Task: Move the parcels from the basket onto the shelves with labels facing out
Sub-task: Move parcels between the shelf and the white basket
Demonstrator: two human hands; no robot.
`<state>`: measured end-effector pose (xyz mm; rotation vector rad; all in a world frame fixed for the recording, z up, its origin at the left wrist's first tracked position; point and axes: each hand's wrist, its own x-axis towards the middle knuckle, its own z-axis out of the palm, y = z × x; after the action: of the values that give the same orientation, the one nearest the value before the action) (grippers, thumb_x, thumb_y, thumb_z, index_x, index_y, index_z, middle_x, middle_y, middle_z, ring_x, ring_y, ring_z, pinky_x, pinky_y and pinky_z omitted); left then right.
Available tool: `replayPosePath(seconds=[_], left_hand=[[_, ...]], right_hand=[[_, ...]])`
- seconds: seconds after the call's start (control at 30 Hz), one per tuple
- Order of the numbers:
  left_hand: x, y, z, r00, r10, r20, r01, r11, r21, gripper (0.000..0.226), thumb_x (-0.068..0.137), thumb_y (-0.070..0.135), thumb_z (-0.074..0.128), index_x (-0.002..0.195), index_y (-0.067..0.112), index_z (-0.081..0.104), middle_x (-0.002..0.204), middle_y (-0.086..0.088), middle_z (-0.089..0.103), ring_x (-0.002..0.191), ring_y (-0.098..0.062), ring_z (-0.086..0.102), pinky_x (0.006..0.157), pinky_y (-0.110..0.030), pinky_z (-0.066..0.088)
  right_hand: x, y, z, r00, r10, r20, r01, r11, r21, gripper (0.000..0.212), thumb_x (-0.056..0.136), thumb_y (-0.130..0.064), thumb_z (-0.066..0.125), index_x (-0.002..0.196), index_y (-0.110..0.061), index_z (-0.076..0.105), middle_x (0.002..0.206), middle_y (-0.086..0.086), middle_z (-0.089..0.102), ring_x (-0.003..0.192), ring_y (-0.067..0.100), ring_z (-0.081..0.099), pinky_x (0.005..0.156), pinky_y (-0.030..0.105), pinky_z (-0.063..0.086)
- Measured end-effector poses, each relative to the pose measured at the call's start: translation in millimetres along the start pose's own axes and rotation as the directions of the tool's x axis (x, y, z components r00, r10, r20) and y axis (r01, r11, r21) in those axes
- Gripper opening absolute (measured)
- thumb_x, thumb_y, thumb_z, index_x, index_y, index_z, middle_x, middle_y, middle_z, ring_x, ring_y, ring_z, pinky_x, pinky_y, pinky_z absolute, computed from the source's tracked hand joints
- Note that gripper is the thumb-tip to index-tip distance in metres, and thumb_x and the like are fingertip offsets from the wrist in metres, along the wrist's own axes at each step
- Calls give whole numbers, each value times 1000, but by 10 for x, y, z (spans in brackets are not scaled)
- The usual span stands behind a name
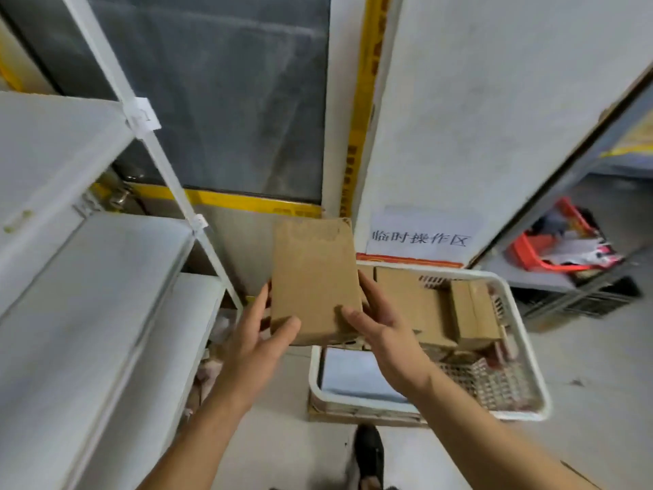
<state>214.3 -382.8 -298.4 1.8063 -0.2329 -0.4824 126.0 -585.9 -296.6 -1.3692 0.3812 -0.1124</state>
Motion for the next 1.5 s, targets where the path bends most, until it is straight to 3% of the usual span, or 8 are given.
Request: replayPosePath(seconds=[0.17,0.33,0.5,0.6,0.77,0.87,1.13,1.5], left_hand=[[431,-128,1123,978,-110,180,98,993,70,74,99,30,72,158,48,30,148,13,47,113,14,52,73,1,45],[775,-279,2138,936,-210,282,192,977,88,83,95,32,76,160,49,27,152,11,49,123,-3,61,94,-15,48],[1040,-402,2973,890,-261,374,222,964,144,84,96,33,75,161,46,23,134,23,56,106,20,53,92,-11,43],[1192,-533,3366,892,-259,370,202,962,186,90,90,46,76,163,46,23,148,11,56,124,1,58,107,-30,52],[1397,-708,3791,885,-284,368,199,947,253,89,96,39,73,165,43,18,146,13,52,96,16,59,65,0,45],[1462,-787,3961,874,-293,388,212,947,240,88,99,30,72,166,40,17,146,13,49,79,34,50,60,1,43],[1549,-944,4245,854,-346,387,262,931,255,87,103,26,67,167,39,10,140,16,47,69,32,51,54,0,42],[1640,-1102,4173,880,-354,316,255,915,312,88,99,29,72,167,37,17,154,12,49,124,-4,52,86,-10,39]], right_hand=[[-5,274,-1087,977,111,-183,-102,993,59,65,98,-20,67,156,-35,43,144,-1,66,133,24,62,101,42,56],[16,564,-2102,946,200,-256,-174,978,119,72,97,-23,72,161,-32,40,149,-1,63,138,23,59,117,53,46],[109,823,-2937,910,291,-294,-245,952,184,77,95,-25,74,162,-36,38,149,-7,63,137,21,59,120,53,41],[252,1015,-3346,899,355,-257,-297,925,237,67,100,-20,65,161,-36,40,148,-5,63,137,25,59,116,50,43],[515,1451,-3847,867,448,-218,-344,855,388,68,98,-9,63,160,-26,43,150,5,62,142,35,52,117,49,40],[628,1638,-4035,855,476,-207,-365,835,412,67,96,-8,63,159,-25,45,149,6,63,143,36,51,121,50,37],[750,1921,-4301,824,512,-244,-384,820,425,65,97,-1,59,158,-23,48,146,6,65,141,34,54,113,46,45],[836,1908,-4165,842,475,-256,-412,872,263,63,101,-4,59,158,-29,47,148,-2,63,133,23,63,104,40,52]])
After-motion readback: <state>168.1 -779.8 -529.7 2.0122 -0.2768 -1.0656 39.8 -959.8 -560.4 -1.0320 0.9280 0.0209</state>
